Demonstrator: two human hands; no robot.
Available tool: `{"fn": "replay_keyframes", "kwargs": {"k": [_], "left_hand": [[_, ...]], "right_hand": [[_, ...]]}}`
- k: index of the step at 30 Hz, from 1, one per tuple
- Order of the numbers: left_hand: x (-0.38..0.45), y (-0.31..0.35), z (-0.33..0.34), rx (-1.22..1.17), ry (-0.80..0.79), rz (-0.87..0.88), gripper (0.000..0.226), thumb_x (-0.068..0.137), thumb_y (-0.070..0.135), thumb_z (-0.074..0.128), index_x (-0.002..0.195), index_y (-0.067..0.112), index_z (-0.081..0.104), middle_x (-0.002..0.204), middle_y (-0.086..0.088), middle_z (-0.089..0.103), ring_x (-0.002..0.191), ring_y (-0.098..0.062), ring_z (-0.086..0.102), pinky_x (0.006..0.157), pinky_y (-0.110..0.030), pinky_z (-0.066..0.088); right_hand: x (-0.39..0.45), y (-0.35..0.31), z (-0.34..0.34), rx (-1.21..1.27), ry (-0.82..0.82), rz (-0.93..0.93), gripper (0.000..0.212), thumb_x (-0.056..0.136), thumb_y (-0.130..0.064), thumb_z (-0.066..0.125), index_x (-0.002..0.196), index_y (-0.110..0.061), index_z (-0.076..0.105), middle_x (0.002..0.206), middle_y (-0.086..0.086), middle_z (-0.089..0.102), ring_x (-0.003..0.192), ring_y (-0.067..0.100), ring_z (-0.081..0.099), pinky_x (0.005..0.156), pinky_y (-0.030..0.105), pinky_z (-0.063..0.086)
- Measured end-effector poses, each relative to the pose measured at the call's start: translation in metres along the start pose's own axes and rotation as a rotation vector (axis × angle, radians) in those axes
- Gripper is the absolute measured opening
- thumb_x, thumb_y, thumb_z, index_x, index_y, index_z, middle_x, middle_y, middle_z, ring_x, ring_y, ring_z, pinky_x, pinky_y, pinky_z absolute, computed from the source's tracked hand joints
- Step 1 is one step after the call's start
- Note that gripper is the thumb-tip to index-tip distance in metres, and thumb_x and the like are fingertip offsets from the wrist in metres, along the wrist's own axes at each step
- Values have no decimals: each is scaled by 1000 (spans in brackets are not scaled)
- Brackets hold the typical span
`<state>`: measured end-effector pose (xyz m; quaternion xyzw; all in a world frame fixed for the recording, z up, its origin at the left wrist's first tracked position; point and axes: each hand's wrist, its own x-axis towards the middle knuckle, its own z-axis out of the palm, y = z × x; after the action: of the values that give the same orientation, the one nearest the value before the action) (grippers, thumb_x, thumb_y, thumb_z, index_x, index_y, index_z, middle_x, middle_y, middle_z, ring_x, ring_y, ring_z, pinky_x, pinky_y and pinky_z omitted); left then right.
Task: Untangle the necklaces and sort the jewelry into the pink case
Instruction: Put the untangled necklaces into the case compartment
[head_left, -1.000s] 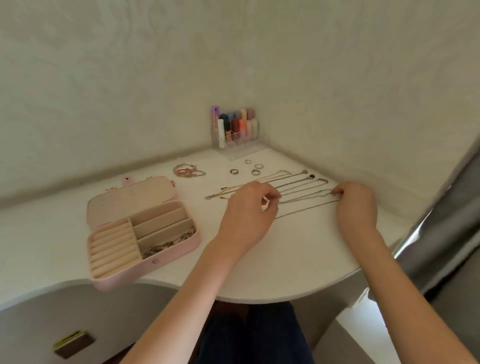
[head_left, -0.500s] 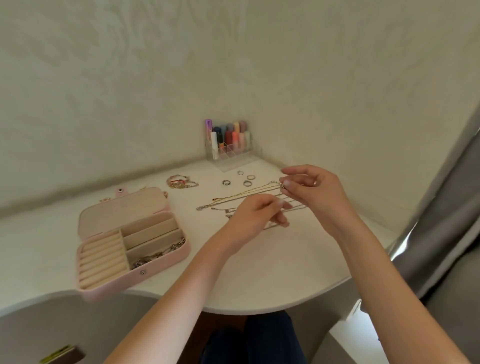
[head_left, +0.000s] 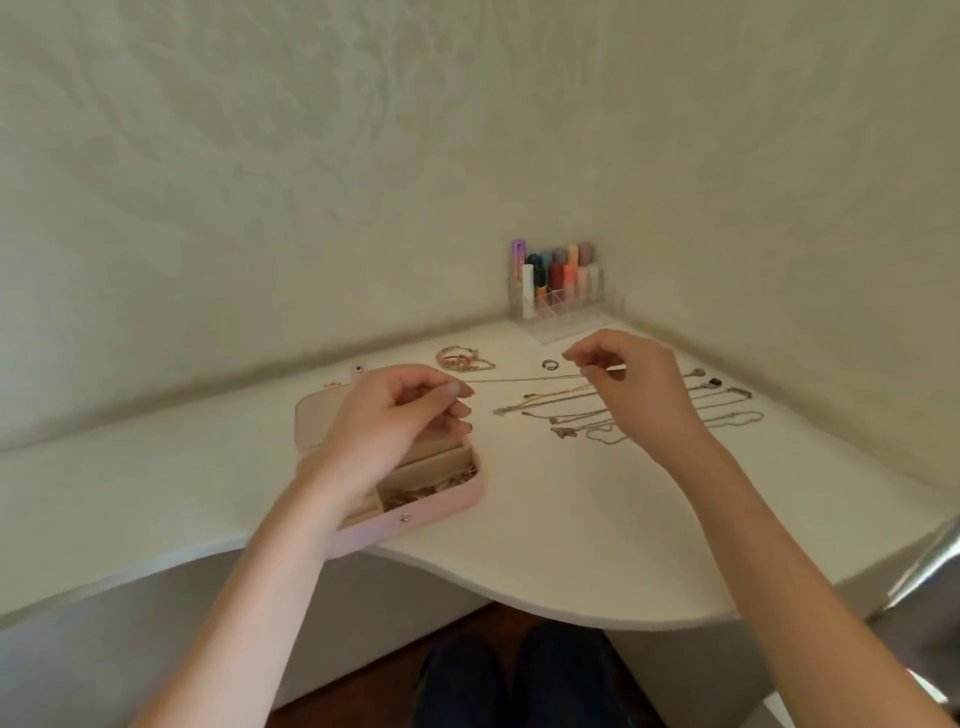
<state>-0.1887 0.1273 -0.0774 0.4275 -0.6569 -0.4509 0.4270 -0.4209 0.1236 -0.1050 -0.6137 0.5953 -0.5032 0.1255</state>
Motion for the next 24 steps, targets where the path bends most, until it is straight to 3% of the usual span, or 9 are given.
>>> {"fn": "replay_keyframes", "kwargs": {"k": [5, 13, 19, 22, 24], "left_hand": [[-5, 7, -24, -18, 40, -11, 15, 91, 12, 57, 85, 13, 71, 77, -3, 73, 73, -15, 71, 69, -22, 57], [-17, -16, -32, 134, -18, -89, 13, 90, 4, 58, 84, 1, 69, 78, -8, 73, 71, -17, 72, 70, -24, 58], [-20, -32, -36, 490, -19, -88, 11, 85, 20, 67, 92, 28, 69, 83, 10, 72, 85, -5, 67, 83, -25, 51], [-16, -27, -35, 387, 9, 14, 31, 78, 7, 69, 97, 30, 61, 92, 10, 69, 93, -7, 66, 84, -19, 50], [-18, -21, -30, 237, -52, -13, 35, 78, 10, 72, 103, 31, 59, 93, 9, 71, 94, -5, 66, 86, -21, 51]], "right_hand": [[-1, -16, 22, 27, -50, -7, 29, 87, 3, 57, 87, -23, 70, 87, -10, 67, 82, -3, 59, 70, 2, 42], [-3, -48, 33, 120, -101, -73, 25, 86, 1, 60, 90, -21, 71, 86, -14, 67, 81, -4, 59, 73, 7, 47], [-11, -89, 38, 299, -215, -161, 28, 82, 4, 64, 86, -23, 69, 86, -9, 70, 80, 1, 64, 72, 11, 50], [-16, -103, 46, 386, -294, -206, 31, 81, 8, 64, 86, -22, 69, 85, -6, 70, 80, 3, 65, 75, 11, 49], [-17, -108, 49, 435, -318, -197, 28, 81, 8, 64, 88, -19, 70, 86, -7, 70, 78, 2, 64, 71, 10, 48]]}}
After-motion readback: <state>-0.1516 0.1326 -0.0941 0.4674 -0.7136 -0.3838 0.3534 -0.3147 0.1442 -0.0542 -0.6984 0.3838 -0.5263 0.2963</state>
